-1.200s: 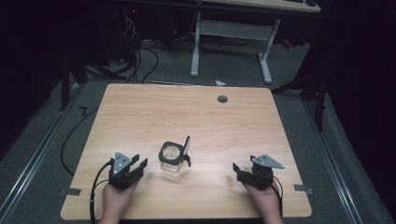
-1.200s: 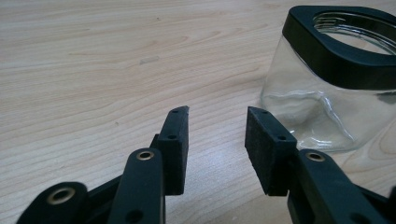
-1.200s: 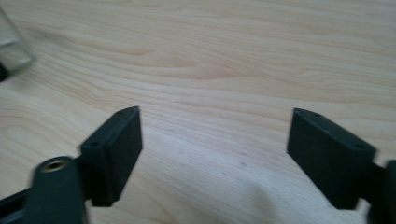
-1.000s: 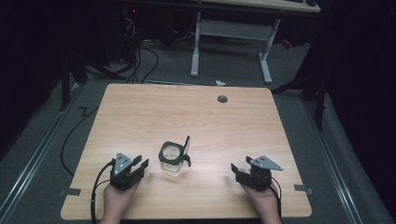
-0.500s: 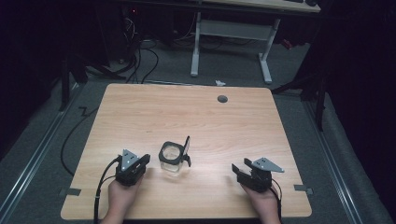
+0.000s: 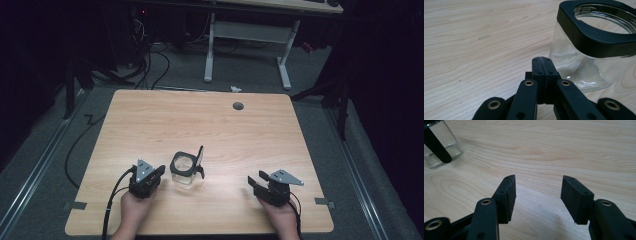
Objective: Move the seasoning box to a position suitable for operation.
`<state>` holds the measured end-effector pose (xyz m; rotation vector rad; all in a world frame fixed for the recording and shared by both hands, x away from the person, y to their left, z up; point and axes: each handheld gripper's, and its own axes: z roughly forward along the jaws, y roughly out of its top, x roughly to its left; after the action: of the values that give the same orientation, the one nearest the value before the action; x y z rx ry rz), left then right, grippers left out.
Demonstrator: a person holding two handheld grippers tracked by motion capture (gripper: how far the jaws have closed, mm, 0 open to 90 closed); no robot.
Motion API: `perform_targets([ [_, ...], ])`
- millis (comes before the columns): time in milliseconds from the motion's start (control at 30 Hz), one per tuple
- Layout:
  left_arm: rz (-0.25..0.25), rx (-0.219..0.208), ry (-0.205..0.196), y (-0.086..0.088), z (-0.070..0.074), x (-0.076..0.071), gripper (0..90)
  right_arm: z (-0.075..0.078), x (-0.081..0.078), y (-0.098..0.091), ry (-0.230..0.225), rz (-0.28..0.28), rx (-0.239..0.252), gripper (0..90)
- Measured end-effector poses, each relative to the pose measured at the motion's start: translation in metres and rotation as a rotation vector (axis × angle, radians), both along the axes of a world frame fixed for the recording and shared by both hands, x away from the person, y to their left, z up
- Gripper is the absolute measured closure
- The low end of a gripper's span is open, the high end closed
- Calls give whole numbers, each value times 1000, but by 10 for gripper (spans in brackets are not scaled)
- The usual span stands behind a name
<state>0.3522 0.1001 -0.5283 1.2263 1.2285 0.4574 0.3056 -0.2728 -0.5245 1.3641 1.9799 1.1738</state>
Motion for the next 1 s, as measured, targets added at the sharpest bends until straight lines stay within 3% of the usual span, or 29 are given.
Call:
perform_targets([
  [1000,-31,-4,-17,-11,1,-1,900,3,-4,1,-30,-13,5,503],
])
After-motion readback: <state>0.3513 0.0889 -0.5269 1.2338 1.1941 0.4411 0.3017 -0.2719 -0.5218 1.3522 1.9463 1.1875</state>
